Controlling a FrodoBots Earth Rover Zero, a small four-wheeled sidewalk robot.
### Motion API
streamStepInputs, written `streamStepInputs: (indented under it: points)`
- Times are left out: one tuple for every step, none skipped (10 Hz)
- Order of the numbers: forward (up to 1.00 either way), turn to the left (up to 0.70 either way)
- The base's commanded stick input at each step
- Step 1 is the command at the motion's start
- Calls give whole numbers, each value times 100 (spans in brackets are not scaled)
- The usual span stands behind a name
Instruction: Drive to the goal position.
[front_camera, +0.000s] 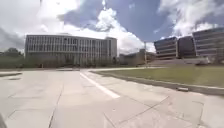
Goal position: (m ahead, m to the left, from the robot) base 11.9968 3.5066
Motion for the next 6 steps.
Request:
streamStepInputs:
  points:
    - [70,1]
    - [70,1]
    - [70,1]
    - [70,1]
    - [70,1]
    - [70,1]
